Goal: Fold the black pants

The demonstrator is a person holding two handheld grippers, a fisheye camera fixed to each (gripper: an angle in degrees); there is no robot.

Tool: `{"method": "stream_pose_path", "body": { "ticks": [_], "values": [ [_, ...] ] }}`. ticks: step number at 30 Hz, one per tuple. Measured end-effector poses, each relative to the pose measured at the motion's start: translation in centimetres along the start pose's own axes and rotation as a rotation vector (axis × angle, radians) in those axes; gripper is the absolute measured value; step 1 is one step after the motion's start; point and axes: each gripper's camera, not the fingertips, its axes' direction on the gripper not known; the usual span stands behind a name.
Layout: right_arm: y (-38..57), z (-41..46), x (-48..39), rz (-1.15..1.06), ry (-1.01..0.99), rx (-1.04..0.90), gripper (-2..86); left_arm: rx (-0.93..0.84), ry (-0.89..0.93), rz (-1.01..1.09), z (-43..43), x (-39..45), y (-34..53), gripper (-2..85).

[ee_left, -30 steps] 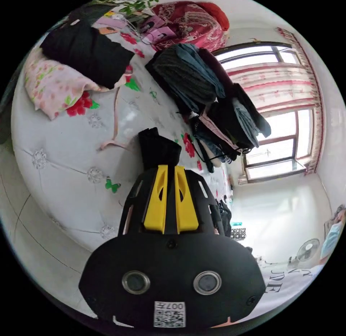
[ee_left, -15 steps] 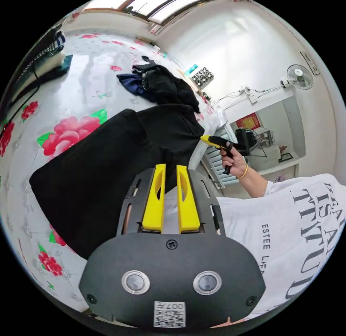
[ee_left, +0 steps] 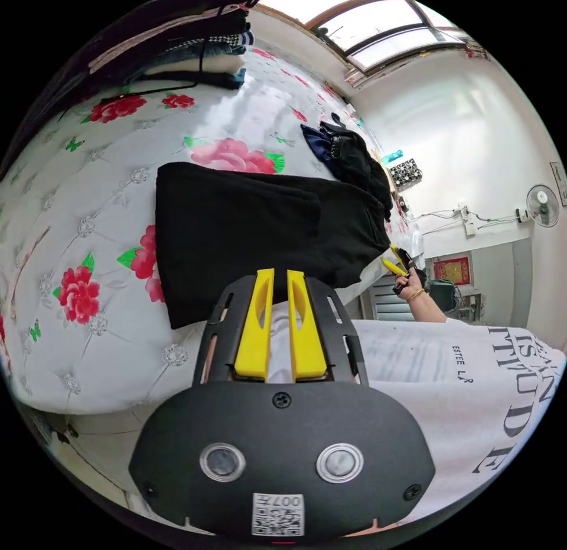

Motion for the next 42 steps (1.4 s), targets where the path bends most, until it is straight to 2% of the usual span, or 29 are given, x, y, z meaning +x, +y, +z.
{"method": "stream_pose_path", "body": {
  "ticks": [6,8,10,13,15,18,22,23,24,26,29,35,38,41,42],
  "values": [
    [-1.3,3.2,1.0,0.098,-0.159,-0.083,8.2,0.083,0.024,-0.159,-1.2,-4.6,2.4,3.9],
    [-1.2,2.6,-0.9,0.035,-0.231,-0.081,7.5,0.1,0.011,-0.182,-1.6,-5.8,2.8,3.9],
    [-0.7,2.1,-5.2,-0.123,-0.268,-0.103,7.3,0.117,0.001,-0.221,-2.1,-7.7,2.9,3.9],
    [3.1,2.4,-16.3,-0.503,-0.218,-0.19,7.3,0.146,0.021,-0.256,-2.7,-9.9,2.5,3.9],
    [9.2,3.5,-24.9,-0.832,-0.187,-0.258,7.7,0.17,0.034,-0.265,-3.3,-11.0,1.9,4.1],
    [18.7,5.9,-31.9,-1.135,-0.238,-0.358,8.1,0.214,0.056,-0.276,-4.2,-13.0,0.9,5.0],
    [30.1,11.6,-34.2,-1.309,-0.239,-0.545,8.6,0.237,0.075,-0.309,-5.2,-17.0,-0.5,9.2],
    [32.7,13.8,-33.9,-1.338,-0.212,-0.656,8.7,0.24,0.081,-0.319,-5.4,-17.6,-0.6,9.9],
    [34.2,15.3,-33.3,-1.339,-0.213,-0.748,8.7,0.252,0.096,-0.334,-5.8,-18.9,-0.7,10.8],
    [34.4,16.3,-32.3,-1.316,-0.196,-0.8,9.0,0.266,0.116,-0.347,-6.5,-20.7,-1.0,11.6],
    [29.6,16.7,-29.9,-1.178,-0.105,-0.731,9.9,0.248,0.132,-0.361,-6.7,-23.4,-1.9,13.1],
    [17.0,16.9,-18.9,-0.621,0.006,-0.647,12.2,0.129,0.204,-0.309,-4.4,-26.7,-7.4,17.8],
    [15.5,17.3,-15.1,-0.516,0.041,-0.617,12.5,0.034,0.173,-0.26,-2.6,-27.2,-11.0,18.8],
    [15.9,20.2,-12.8,-0.446,0.04,-0.742,12.0,-0.06,0.121,-0.183,-2.4,-27.3,-13.9,17.9],
    [15.9,19.9,-12.7,-0.451,0.099,-0.681,11.1,-0.087,0.133,-0.148,-2.4,-27.3,-14.7,17.2]
  ]
}}
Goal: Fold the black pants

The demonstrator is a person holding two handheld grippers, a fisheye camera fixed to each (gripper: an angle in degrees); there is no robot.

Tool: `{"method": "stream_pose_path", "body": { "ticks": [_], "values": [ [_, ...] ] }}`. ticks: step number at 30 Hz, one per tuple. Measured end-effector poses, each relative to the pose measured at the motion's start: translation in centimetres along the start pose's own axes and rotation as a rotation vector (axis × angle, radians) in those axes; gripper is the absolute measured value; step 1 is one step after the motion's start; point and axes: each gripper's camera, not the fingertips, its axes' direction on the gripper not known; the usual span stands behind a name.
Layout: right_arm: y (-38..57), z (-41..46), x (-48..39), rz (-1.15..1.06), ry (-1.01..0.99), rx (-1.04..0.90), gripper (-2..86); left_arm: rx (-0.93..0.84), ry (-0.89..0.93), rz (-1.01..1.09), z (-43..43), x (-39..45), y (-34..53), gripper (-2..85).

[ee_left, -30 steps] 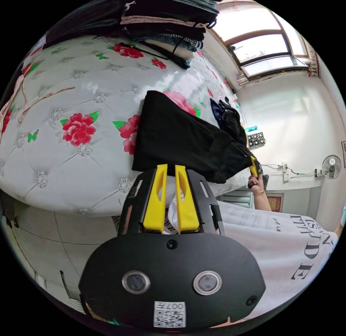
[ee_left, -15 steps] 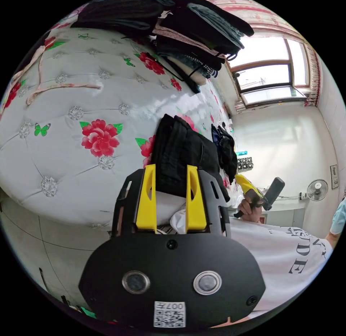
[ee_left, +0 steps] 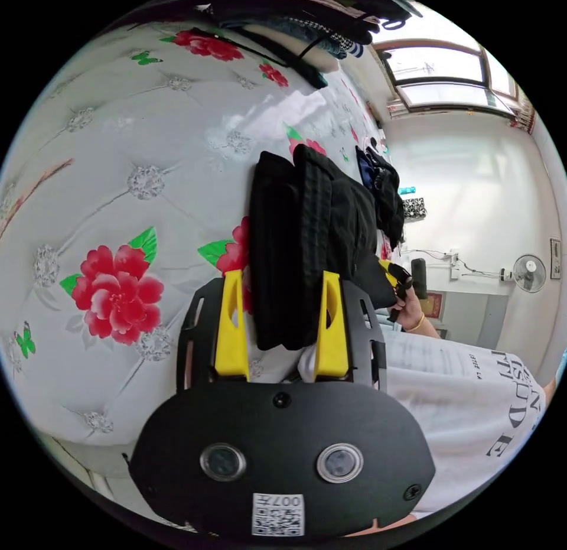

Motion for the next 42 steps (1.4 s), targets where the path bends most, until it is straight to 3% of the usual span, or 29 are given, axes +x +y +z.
{"method": "stream_pose_path", "body": {
  "ticks": [5,10,13,18,24,28,31,33,36,37,42],
  "values": [
    [-0.9,1.6,1.3,0.016,-0.224,-0.084,7.1,-0.081,0.094,0.016,0.8,-1.1,-2.7,10.2],
    [-0.8,-1.2,-1.0,-0.038,-0.247,-0.042,4.0,-0.039,0.222,0.071,-3.5,-0.7,-4.1,5.9],
    [-1.6,-3.8,-4.7,-0.118,-0.401,-0.009,2.5,0.028,0.37,0.127,-8.1,0.4,-5.5,5.3],
    [-5.8,-7.8,-19.4,-0.463,-0.456,-0.029,1.3,0.175,0.387,0.335,-22.2,4.7,-9.2,5.2],
    [-11.8,-13.2,-39.9,-0.857,-0.593,0.066,1.8,0.507,0.218,0.593,-46.3,11.4,-14.3,5.4],
    [-17.4,-13.5,-49.8,-0.88,-0.688,0.125,2.7,0.673,0.029,0.547,-57.7,13.5,-20.9,6.2],
    [-23.9,-10.7,-53.6,-0.783,-0.694,0.166,3.4,0.753,-0.161,0.435,-59.7,12.2,-25.8,7.0],
    [-29.2,-6.2,-53.6,-0.642,-0.545,0.205,3.9,0.746,-0.327,0.359,-58.1,10.3,-29.2,7.0],
    [-34.9,2.0,-51.1,-0.461,-0.176,0.169,4.4,0.559,-0.57,0.203,-51.7,4.9,-36.0,3.1],
    [-35.7,3.4,-50.6,-0.455,-0.14,0.148,4.4,0.474,-0.618,0.137,-49.0,2.4,-38.3,1.0],
    [-38.3,6.2,-51.3,-0.49,-0.161,0.182,5.2,0.615,-0.613,0.162,-47.3,0.6,-40.2,-0.8]
  ]
}}
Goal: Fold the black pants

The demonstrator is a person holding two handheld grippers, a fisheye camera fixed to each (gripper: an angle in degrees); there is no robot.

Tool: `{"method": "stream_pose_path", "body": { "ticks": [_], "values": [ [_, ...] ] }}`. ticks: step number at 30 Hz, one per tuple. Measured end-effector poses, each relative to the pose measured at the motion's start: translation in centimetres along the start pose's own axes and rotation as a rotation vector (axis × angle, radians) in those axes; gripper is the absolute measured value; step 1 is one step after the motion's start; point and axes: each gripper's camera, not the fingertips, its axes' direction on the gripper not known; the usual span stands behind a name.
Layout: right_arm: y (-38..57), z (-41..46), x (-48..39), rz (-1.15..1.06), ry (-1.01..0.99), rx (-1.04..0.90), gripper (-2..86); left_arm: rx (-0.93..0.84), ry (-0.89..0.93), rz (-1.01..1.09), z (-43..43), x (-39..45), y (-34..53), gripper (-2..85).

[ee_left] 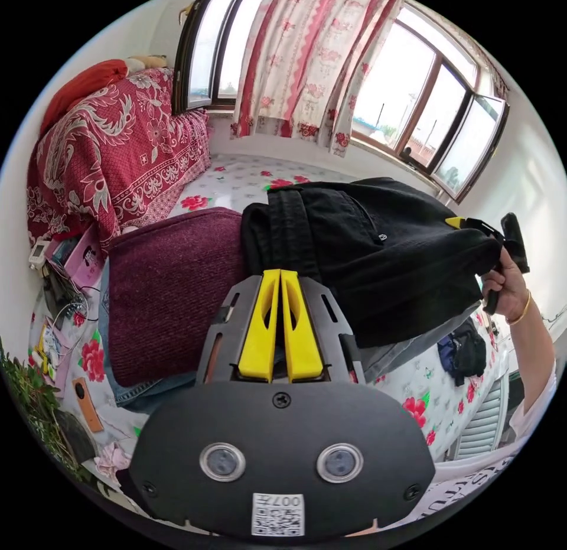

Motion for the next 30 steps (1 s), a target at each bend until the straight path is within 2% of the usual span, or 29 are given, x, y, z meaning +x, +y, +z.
{"method": "stream_pose_path", "body": {
  "ticks": [4,7,11,13,14,15,16,17,20,23,25,27,30],
  "values": [
    [0.2,-1.6,-1.2,-0.078,-0.049,0.056,6.4,0.028,-0.007,-0.021,-0.7,0.0,0.5,-0.7],
    [3.9,-5.6,-2.2,-0.264,-0.057,0.169,7.3,0.106,0.034,-0.041,-2.6,-0.1,4.2,0.0],
    [14.4,-9.3,0.7,-0.425,0.176,0.164,8.8,0.147,0.051,-0.009,-3.1,1.7,13.2,2.9],
    [19.9,-9.1,4.8,-0.382,0.29,0.032,9.0,0.025,0.0,0.036,0.0,4.7,21.0,3.8],
    [23.7,-8.5,8.5,-0.297,0.332,-0.11,9.1,-0.028,-0.008,0.04,1.2,5.6,23.2,3.9],
    [28.0,-8.0,12.1,-0.225,0.33,-0.249,9.2,-0.147,-0.007,0.026,3.7,7.3,27.5,4.1],
    [30.2,-7.9,13.8,-0.182,0.327,-0.307,9.3,-0.262,0.032,-0.015,6.1,8.9,31.9,4.2],
    [34.5,-8.1,16.8,-0.095,0.34,-0.398,9.4,-0.311,0.061,-0.046,7.1,9.6,34.1,4.3],
    [42.4,-10.7,21.1,0.062,0.482,-0.481,9.7,-0.508,0.177,-0.178,10.4,14.0,42.9,4.2],
    [44.0,-15.9,23.3,0.161,0.608,-0.377,10.1,-0.63,0.223,-0.168,11.9,19.4,46.8,3.3],
    [42.9,-19.4,24.2,0.199,0.675,-0.261,10.7,-0.691,0.254,-0.052,13.1,24.0,47.3,3.4],
    [40.5,-23.7,25.7,0.241,0.749,-0.112,11.7,-0.704,0.253,0.026,13.8,26.9,47.0,3.4],
    [36.7,-27.6,27.9,0.297,0.826,-0.004,13.2,-0.687,0.238,0.089,14.2,30.4,46.3,2.0]
  ]
}}
